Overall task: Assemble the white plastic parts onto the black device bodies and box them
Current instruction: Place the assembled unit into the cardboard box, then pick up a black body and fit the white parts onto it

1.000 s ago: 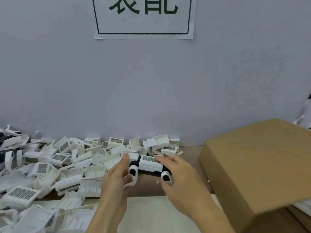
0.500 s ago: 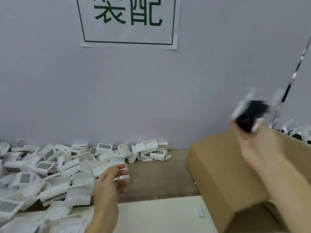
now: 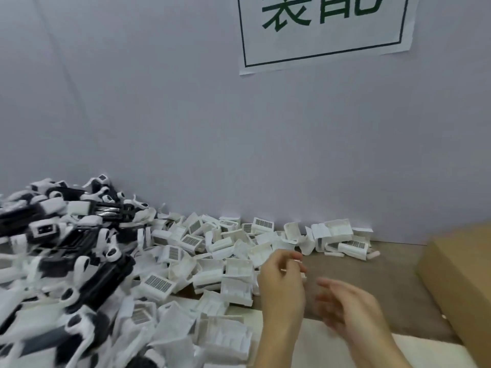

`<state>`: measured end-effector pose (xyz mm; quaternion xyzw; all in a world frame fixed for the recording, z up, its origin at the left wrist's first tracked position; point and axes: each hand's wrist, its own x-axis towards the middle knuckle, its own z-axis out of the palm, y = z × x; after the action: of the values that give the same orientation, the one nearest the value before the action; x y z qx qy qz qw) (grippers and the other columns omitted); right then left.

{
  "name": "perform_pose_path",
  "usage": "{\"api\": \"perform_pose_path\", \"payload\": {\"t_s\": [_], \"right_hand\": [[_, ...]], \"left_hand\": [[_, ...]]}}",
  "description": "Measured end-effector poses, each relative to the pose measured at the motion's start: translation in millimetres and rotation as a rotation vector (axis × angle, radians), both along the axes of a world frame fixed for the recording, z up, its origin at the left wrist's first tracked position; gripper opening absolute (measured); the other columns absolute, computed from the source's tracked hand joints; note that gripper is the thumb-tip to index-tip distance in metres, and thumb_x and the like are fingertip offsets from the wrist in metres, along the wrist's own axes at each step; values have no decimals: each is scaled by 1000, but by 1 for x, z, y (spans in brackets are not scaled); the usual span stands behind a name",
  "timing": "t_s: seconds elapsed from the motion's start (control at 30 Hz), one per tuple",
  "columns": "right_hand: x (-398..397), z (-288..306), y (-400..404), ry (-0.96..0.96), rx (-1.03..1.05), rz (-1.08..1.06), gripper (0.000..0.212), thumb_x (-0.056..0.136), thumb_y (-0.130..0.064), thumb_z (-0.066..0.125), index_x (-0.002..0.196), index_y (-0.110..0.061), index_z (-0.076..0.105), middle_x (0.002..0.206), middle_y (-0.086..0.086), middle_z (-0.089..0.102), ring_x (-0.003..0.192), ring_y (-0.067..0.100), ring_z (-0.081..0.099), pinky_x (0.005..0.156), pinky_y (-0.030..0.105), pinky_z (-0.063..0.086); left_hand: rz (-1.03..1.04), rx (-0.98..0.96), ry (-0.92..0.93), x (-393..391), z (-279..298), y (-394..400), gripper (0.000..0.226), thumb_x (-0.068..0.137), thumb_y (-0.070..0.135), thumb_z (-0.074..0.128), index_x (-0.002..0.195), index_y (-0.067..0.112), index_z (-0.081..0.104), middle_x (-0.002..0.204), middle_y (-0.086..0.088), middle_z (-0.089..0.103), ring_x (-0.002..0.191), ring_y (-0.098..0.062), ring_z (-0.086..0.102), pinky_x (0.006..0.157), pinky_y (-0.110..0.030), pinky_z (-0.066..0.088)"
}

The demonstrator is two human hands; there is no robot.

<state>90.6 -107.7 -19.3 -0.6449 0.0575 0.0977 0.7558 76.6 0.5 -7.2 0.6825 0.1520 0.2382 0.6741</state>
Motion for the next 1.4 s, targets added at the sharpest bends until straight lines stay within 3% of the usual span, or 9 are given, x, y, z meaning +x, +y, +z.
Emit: {"api": "perform_pose_path", "payload": {"t_s": [0.2, 0.33, 0.47, 0.6, 0.73, 0.93, 1.13, 1.27, 1.4], "right_hand": [[13, -4, -15, -103, -224, 32, 29, 97, 4, 55, 84, -9, 77, 60, 11, 71, 44, 25, 62, 55, 35, 47], [19, -7, -15, -97, -199, 37, 27, 98, 6, 52, 85, -4, 74, 65, 18, 68, 48, 29, 58, 52, 31, 38], [18, -7, -7, -100, -160, 85, 26, 97, 7, 53, 84, 0, 73, 61, 20, 67, 51, 29, 55, 51, 30, 36], [17, -8, -4, -145, -184, 114, 26, 96, 8, 53, 82, 1, 75, 63, 22, 69, 54, 33, 57, 55, 33, 40], [21, -12, -5, -137, -204, 128, 27, 95, 8, 53, 83, 0, 75, 64, 22, 69, 52, 30, 56, 48, 28, 44], [27, -19, -9, -150, -234, 166, 28, 98, 3, 52, 87, -9, 75, 67, 16, 72, 48, 22, 58, 38, 15, 40], [29, -26, -10, -176, -230, 155, 29, 98, -1, 52, 87, -15, 74, 65, 8, 72, 46, 15, 58, 41, 16, 41], [26, -22, -11, -215, -219, 134, 26, 98, -4, 54, 92, -18, 74, 67, 1, 73, 48, 8, 60, 46, 16, 42], [21, -15, -15, -329, -62, 96, 20, 93, -28, 67, 106, -42, 72, 105, -21, 71, 93, -5, 65, 80, 25, 49]], "left_hand": [[-140, 711, 144, 9, 51, 42, 19, 93, 30, 47, 89, 28, 65, 76, 11, 66, 63, -8, 58, 59, -26, 46], [-166, 1208, 486, 46, 90, 112, 24, 97, 28, 48, 113, 19, 63, 114, -2, 65, 89, -24, 62, 78, -34, 50], [-82, 1579, 901, 65, 108, 201, 32, 98, 22, 49, 127, 10, 53, 131, -11, 56, 118, -31, 56, 96, -42, 49], [195, 1815, 1184, 54, 131, 286, 58, 90, 26, 53, 144, 16, 34, 144, -10, 42, 137, -35, 38, 104, -50, 42], [193, 1681, 1490, 40, 132, 336, 55, 78, 25, 62, 132, 22, 52, 127, -3, 54, 129, -30, 49, 104, -44, 44], [450, 2075, 1232, 30, 113, 348, 29, 85, 35, 55, 114, 31, 58, 122, 9, 58, 121, -18, 51, 91, -35, 43], [543, 2147, 966, 44, 159, 293, 39, 89, 55, 52, 110, 22, 52, 107, 5, 65, 115, -24, 49, 84, -35, 39], [209, 1649, 634, 38, 175, 218, 31, 87, 41, 65, 106, 18, 56, 85, 0, 59, 76, -20, 61, 62, -28, 44], [-324, 1363, 397, 13, 152, 116, 28, 81, 31, 76, 107, 31, 67, 88, 9, 65, 57, -4, 66, 52, -14, 50]]}}
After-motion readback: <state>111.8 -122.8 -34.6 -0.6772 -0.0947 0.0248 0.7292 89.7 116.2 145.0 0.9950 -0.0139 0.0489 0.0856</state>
